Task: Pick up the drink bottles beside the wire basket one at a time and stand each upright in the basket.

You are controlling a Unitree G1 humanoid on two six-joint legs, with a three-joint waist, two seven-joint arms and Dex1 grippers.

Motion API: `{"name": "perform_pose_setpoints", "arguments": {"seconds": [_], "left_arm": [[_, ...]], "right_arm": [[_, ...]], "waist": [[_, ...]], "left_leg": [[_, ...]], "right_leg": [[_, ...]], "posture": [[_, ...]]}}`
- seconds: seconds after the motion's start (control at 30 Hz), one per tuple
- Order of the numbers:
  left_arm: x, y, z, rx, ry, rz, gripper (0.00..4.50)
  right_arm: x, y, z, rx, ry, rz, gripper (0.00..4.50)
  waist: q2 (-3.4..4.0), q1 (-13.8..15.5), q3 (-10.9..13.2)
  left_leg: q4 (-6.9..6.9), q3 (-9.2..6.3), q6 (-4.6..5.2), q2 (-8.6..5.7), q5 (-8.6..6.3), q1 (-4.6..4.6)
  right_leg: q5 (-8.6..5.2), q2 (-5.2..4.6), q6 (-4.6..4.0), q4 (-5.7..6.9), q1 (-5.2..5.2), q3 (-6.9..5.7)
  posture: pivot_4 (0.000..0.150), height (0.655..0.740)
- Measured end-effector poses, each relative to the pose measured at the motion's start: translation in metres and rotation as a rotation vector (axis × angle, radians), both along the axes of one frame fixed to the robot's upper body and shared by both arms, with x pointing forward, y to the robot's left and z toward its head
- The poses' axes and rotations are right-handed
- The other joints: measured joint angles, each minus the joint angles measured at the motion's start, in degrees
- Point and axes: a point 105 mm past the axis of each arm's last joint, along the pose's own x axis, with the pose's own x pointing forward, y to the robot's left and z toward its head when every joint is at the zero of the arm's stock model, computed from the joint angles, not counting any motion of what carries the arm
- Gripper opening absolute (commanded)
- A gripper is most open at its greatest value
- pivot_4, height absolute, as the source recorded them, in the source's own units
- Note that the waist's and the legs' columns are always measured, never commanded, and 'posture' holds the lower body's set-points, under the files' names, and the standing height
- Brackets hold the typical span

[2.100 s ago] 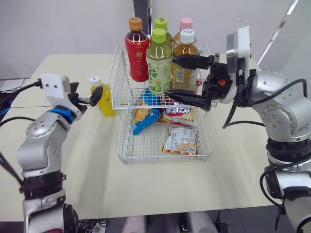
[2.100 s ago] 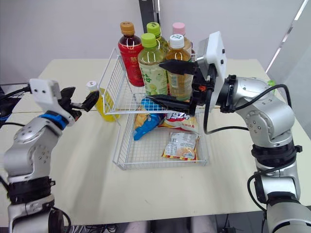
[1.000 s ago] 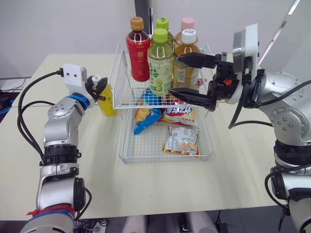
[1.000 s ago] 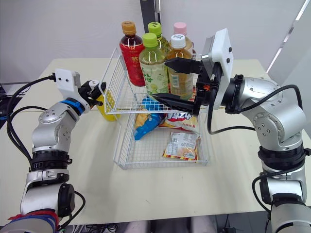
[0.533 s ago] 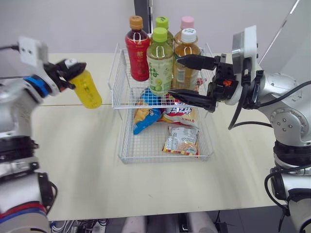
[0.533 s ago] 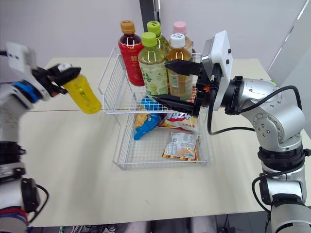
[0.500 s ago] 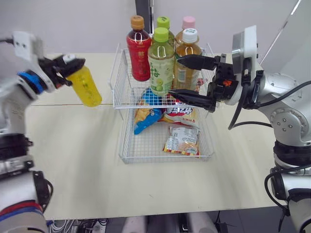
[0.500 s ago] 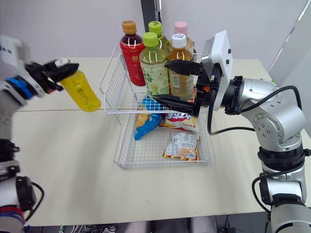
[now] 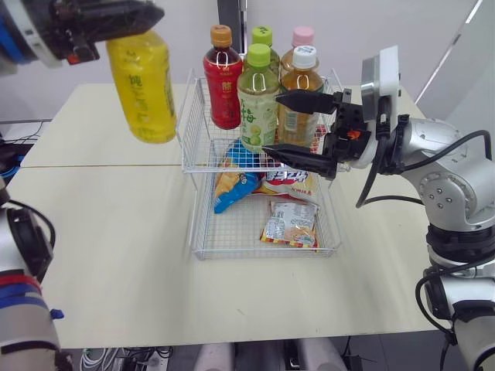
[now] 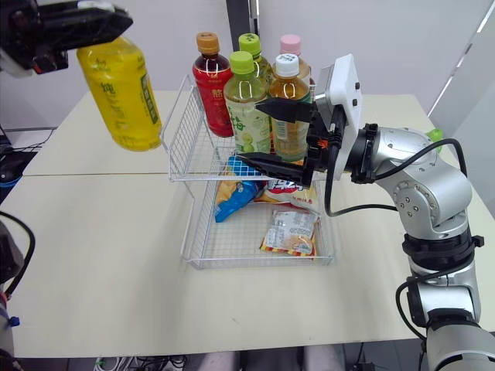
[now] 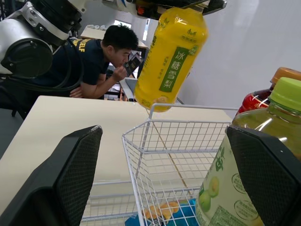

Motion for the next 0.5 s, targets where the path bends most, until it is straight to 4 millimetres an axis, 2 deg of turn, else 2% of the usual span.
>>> {"name": "perform_pose_setpoints", "arguments": {"seconds": [0.2,0.5], "left_arm": [[0.006,-0.018,0.000,-0.021,0.003,-0.063,1.38],[0.008,-0.020,0.002,0.007,0.004,-0.094,1.38]], "right_arm": [[-0.001,-0.001,-0.001,-0.004,-0.008,-0.013,4.50],[-0.001,-0.004,-0.005,-0.017,-0.004,-0.041,4.50]], "waist": [[-0.01,0.76,0.00],[-0.02,1.41,0.01]], "left_leg": [[0.07,0.01,0.00,-0.14,0.00,-0.08],[0.06,0.01,0.00,-0.14,0.00,-0.09]], "right_leg": [[-0.04,-0.26,0.14,-0.05,0.05,0.00],[-0.06,-0.25,0.16,-0.05,0.04,-0.01]], "posture": [[0.150,0.7400],[0.150,0.7400]]}}
